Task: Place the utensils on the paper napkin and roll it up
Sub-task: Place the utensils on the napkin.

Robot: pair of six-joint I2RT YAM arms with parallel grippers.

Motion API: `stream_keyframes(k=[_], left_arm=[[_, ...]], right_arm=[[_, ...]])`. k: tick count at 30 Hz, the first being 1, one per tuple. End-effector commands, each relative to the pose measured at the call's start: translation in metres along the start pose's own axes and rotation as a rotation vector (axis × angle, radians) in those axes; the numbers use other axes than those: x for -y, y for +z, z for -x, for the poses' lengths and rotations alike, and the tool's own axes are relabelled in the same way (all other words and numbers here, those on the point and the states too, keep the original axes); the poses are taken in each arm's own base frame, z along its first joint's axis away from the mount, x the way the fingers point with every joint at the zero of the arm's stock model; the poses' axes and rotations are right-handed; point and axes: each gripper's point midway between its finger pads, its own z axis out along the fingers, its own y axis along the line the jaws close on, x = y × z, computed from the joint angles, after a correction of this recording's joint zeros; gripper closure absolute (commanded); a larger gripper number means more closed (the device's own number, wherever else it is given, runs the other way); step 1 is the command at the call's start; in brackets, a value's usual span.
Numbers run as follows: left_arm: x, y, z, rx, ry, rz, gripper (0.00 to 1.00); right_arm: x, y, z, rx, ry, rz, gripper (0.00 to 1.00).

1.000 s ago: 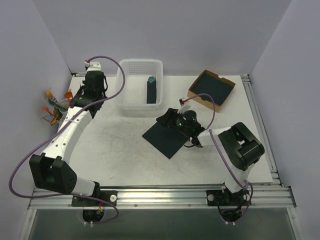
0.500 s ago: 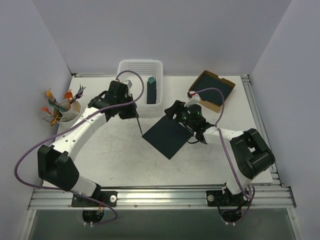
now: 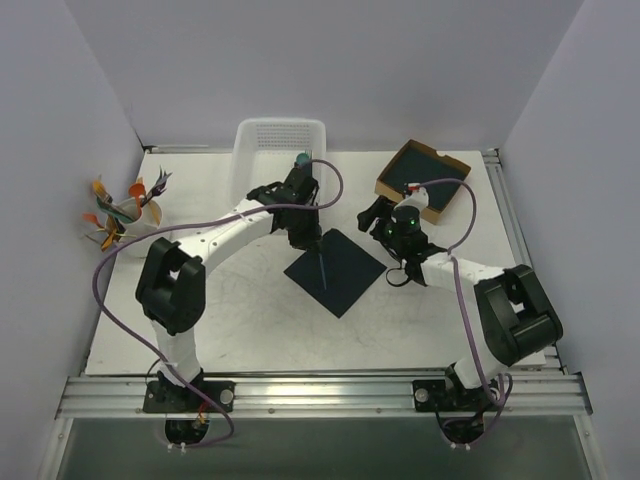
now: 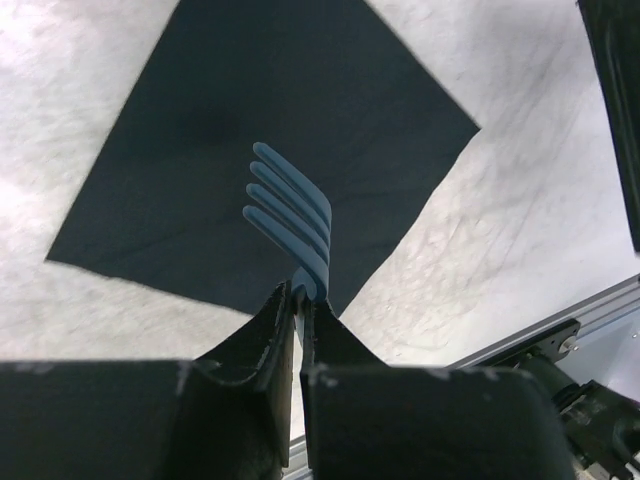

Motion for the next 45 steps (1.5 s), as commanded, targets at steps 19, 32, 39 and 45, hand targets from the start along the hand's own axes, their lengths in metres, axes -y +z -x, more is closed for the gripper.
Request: stream_keyframes(k=[19, 32, 39, 45], left_arm=[[0.028, 0.054, -0.004, -0.181, 0.075, 0.107, 0.98], [0.019, 0.067, 0.001, -0.242, 0.044, 0.14, 0.97], [0.019, 0.072, 0.005, -0.255, 0.0, 0.101, 0.96], [0.025, 0.078, 0.01, -0.257, -0.01, 0.061, 0.94]], right_arm=[[-0.002, -0.01, 0.033, 0.095, 0.088, 0.02, 0.37], [-0.001, -0.008, 0.031, 0.083, 0.094, 0.031, 0.37], [-0.001, -0.006, 0.028, 0.07, 0.093, 0.035, 0.37], [0.0, -0.004, 0.027, 0.064, 0.093, 0.034, 0.37]])
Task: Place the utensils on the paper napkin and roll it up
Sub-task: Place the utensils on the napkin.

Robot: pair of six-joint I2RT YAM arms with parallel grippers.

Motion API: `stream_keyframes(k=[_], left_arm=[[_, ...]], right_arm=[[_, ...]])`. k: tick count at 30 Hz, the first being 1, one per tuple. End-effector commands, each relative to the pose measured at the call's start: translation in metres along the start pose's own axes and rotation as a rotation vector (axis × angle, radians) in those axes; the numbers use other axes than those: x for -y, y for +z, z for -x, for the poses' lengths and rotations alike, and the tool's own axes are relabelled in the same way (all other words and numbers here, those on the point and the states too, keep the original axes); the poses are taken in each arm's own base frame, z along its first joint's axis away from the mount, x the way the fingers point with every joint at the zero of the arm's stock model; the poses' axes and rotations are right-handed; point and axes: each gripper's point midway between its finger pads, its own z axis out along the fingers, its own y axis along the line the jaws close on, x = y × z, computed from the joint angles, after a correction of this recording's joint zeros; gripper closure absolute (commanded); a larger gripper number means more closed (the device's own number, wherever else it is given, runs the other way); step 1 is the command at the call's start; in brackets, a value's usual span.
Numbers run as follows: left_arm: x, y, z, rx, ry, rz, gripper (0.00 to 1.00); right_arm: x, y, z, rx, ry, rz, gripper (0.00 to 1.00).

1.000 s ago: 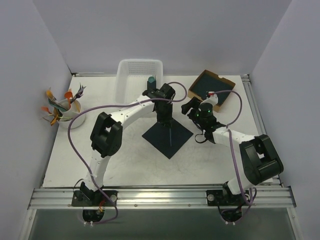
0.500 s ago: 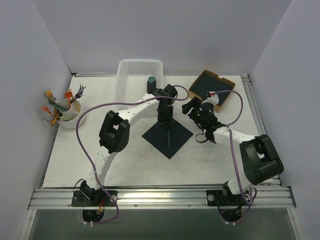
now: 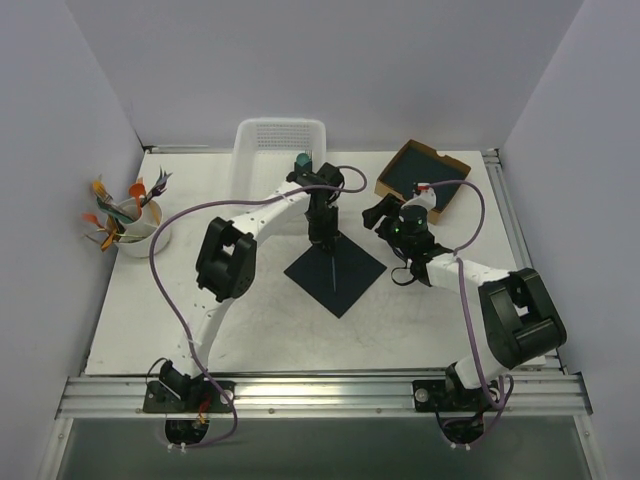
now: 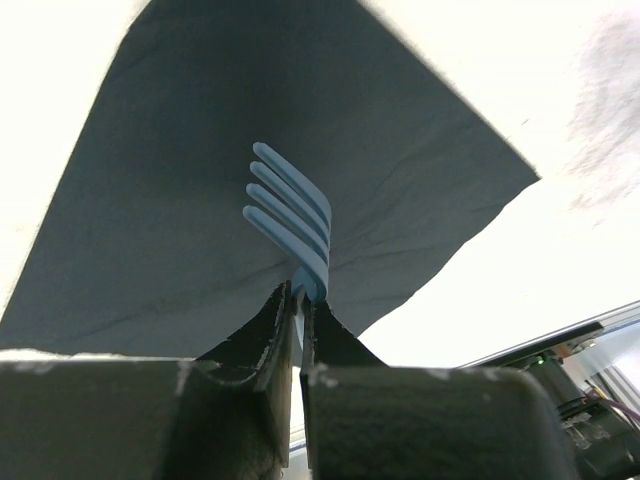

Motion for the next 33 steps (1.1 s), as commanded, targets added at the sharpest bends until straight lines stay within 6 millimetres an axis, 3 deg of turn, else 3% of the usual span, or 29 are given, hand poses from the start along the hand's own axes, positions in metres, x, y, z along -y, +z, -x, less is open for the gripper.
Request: stream_keyframes(k=[1, 18, 33], left_arm=[[0.016, -0.003, 0.009, 0.015, 0.004, -0.054, 0.93], [0.0, 0.017, 0.014, 0.003, -0.019, 0.027, 0.89], [-0.013, 0.013, 0.013, 0.017, -0.013, 0.103, 0.73]], right_arm=[[-0.007, 0.002, 0.011, 0.034, 0.019, 0.028, 0.37], [-0.004, 0.005, 0.009, 0.026, 0.028, 0.026, 0.38], [-0.007, 0.005, 0.006, 0.009, 0.033, 0.05, 0.38]])
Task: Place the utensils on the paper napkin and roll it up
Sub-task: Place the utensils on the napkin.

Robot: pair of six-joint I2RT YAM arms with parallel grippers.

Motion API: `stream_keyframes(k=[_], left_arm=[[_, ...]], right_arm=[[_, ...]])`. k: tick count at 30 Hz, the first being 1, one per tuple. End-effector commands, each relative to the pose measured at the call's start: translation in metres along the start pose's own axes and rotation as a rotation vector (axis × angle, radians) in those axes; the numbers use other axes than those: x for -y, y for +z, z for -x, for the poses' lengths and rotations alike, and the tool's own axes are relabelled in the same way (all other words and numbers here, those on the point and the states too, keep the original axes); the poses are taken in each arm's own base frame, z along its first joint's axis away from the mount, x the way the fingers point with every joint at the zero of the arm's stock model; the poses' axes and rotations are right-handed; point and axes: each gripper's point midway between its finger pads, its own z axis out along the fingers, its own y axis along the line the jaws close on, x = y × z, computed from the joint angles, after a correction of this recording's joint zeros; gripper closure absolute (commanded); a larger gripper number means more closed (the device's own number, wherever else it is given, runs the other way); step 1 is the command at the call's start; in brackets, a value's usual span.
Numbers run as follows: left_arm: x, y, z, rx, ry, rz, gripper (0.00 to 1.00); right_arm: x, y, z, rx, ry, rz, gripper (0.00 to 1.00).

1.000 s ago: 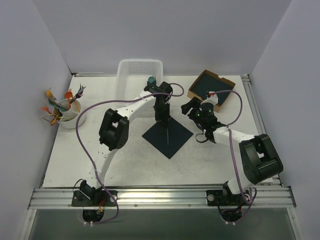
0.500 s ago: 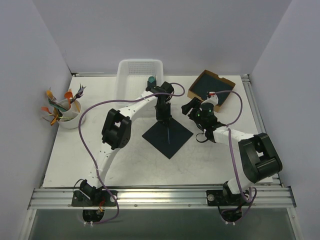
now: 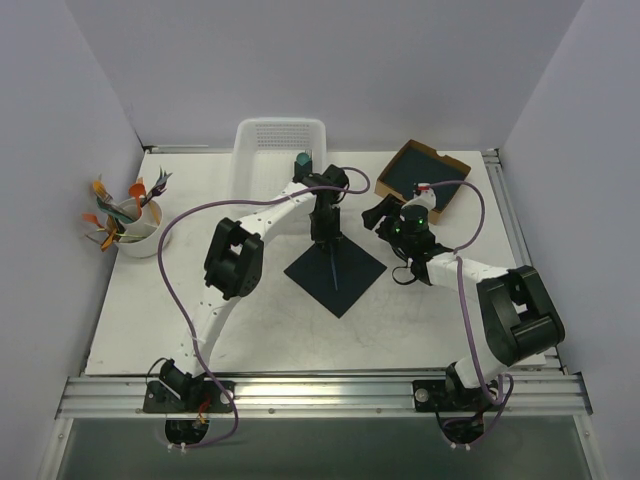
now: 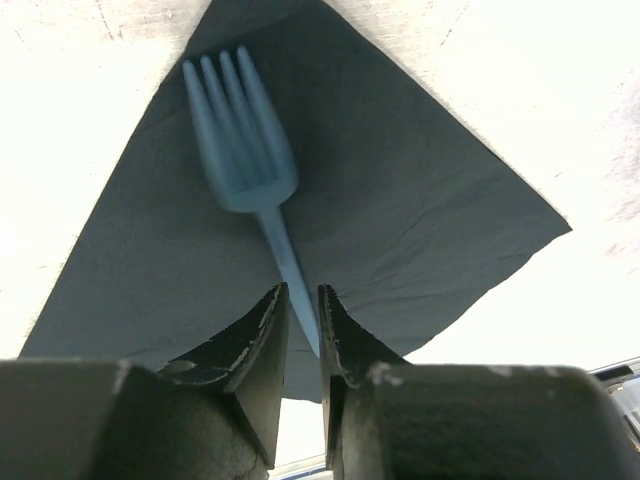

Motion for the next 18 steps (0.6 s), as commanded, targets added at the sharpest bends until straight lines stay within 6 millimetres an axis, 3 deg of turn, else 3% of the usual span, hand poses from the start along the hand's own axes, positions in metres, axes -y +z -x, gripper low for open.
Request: stream_keyframes(k=[1, 3, 7, 11, 14, 16, 17, 18], left_arm=[[-0.006, -0.004, 0.0, -0.008, -0.012, 0.031, 0.73], [-0.004, -0.006, 0.001, -0.005, -0.011, 0.025, 0.72], [0.009, -0.019, 0.004, 0.035, 0.018, -0.015, 0.61], [0.027, -0.05, 0.002, 0.1, 0.054, -0.054, 0.58], [0.03, -0.072, -0.005, 0.144, 0.06, -0.063, 0.58], [0.021, -0.07, -0.019, 0.134, 0.055, -0.043, 0.58], [0.025, -0.089, -0.018, 0.187, 0.05, -0.079, 0.59], [0.024, -0.094, -0.021, 0.199, 0.047, -0.088, 0.59]], right_arm=[[-0.01, 0.002, 0.011, 0.035, 0.015, 0.043, 0.38], [-0.011, 0.002, 0.011, 0.035, 0.012, 0.05, 0.38], [-0.013, 0.002, 0.01, 0.029, -0.002, 0.063, 0.38], [-0.012, 0.001, 0.011, 0.036, -0.007, 0.058, 0.38], [-0.01, 0.0, 0.013, 0.043, -0.017, 0.05, 0.38], [-0.011, 0.0, 0.013, 0.04, -0.025, 0.053, 0.39], [-0.011, 0.0, 0.012, 0.039, -0.029, 0.052, 0.39], [-0.011, 0.0, 0.012, 0.038, -0.031, 0.051, 0.4]])
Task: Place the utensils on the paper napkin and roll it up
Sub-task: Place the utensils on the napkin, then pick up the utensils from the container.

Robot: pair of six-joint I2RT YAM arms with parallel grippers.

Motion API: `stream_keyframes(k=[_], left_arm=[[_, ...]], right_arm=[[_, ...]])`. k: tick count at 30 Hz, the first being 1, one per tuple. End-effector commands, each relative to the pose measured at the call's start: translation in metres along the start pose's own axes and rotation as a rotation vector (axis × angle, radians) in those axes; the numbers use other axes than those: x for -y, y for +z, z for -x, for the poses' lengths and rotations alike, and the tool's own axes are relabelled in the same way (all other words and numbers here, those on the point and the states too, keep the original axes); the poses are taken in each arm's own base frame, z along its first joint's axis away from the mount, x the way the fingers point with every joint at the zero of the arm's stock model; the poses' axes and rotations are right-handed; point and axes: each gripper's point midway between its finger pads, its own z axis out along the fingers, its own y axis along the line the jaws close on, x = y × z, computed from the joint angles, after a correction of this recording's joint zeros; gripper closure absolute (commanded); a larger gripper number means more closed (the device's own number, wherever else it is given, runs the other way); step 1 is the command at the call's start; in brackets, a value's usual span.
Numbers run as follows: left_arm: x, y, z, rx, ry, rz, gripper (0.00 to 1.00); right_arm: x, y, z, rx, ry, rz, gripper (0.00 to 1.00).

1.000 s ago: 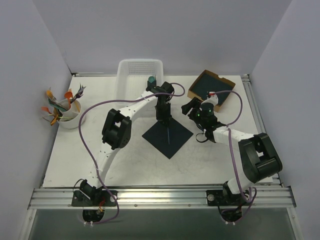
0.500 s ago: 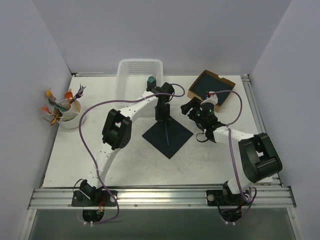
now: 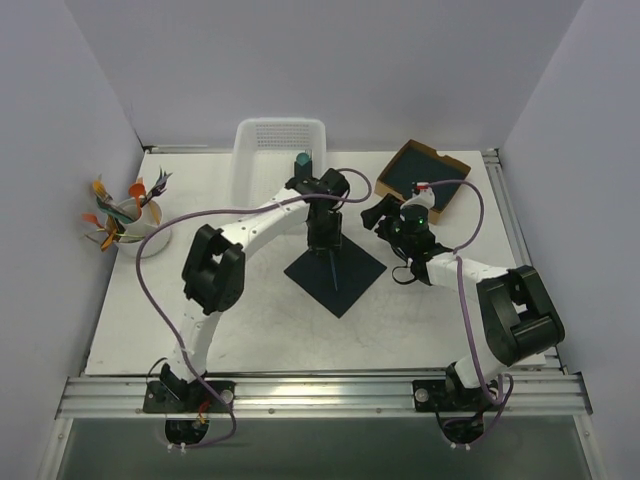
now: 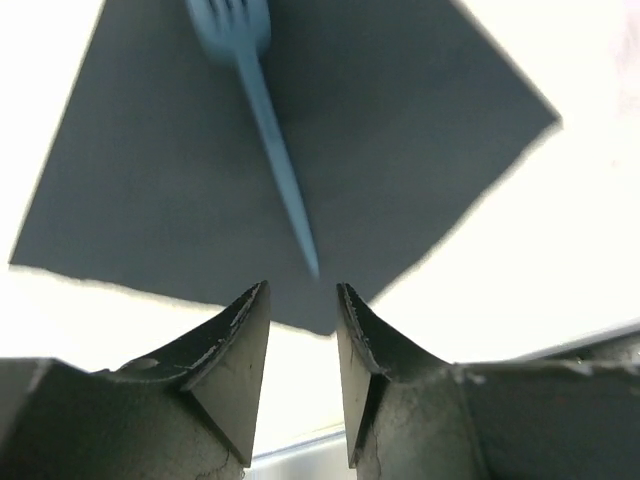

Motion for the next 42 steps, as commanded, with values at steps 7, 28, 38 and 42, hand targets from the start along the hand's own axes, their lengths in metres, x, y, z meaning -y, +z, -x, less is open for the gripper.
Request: stream_keyframes(k=[7, 28, 38, 42], left_arm=[[-0.018, -0.102, -0.017, 0.31, -0.015, -0.125, 0.61], [-0.307, -0.253, 0.033, 1.07, -0.365, 0.45, 0.49], [-0.382, -0.269, 0.059, 1.026, -0.601, 0.555, 0.5], [-0.367, -0.271, 0.095, 1.041, -0.388, 0.423, 0.41]], right_arm=[[-0.014, 0.0, 0.01, 0.055, -0.055, 0.051, 0.4], [-0.029, 0.005, -0.015, -0.006, -0.045, 0.135, 0.4], [-0.033, 0.007, -0.02, -0.027, -0.026, 0.161, 0.4], [-0.034, 0.007, -0.02, -0.03, -0.024, 0.166, 0.4]])
